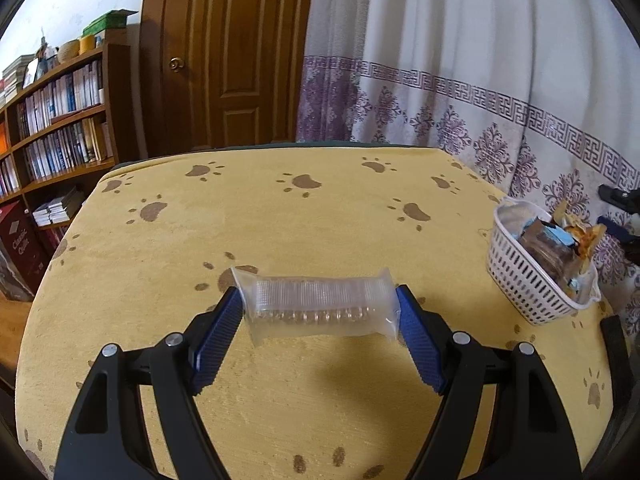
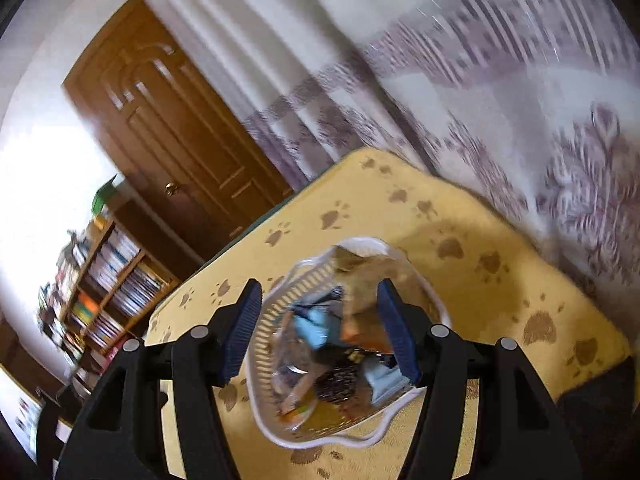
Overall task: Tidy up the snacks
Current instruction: 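Move the right tool away from the basket while the left tool carries the tube toward it, then lower the cracker tube into the basket and open the left tool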
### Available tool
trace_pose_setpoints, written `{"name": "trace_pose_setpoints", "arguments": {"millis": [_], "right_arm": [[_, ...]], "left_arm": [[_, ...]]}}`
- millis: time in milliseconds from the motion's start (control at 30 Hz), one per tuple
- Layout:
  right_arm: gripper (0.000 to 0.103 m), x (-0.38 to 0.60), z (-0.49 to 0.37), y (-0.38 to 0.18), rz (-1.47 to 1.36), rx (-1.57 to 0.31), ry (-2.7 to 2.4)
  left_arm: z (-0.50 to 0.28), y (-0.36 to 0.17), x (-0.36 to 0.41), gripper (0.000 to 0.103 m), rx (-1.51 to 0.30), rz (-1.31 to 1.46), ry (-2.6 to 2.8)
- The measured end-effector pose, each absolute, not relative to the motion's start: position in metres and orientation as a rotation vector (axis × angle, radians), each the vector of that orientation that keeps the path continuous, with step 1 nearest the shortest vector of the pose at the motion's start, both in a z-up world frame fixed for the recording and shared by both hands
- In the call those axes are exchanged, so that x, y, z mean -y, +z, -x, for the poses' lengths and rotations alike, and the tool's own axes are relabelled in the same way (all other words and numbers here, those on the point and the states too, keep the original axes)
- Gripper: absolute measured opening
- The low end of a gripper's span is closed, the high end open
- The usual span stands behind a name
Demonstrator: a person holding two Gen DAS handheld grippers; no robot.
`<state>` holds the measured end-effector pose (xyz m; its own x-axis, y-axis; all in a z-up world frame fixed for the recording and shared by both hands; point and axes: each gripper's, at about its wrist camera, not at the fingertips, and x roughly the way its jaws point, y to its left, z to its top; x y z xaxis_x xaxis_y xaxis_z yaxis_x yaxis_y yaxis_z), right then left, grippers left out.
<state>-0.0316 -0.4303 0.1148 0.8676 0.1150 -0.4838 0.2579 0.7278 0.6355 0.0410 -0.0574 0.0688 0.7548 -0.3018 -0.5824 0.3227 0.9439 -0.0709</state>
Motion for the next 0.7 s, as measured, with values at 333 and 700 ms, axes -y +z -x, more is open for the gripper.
{"name": "trace_pose_setpoints", "arguments": {"millis": [333, 700], "right_arm": [[0.064, 0.435, -0.013, 0.091, -0.864, -0.573, 0.014], [0.064, 0.43, 0.017, 0.106, -0.798, -0.507, 0.02]], "left_arm": [[-0.04, 0.071, 0.061, 0.077, -0.649, 0.002, -0.388], [-0.029, 0.089, 0.082, 0.077, -0.639, 0.001, -0.461]]}}
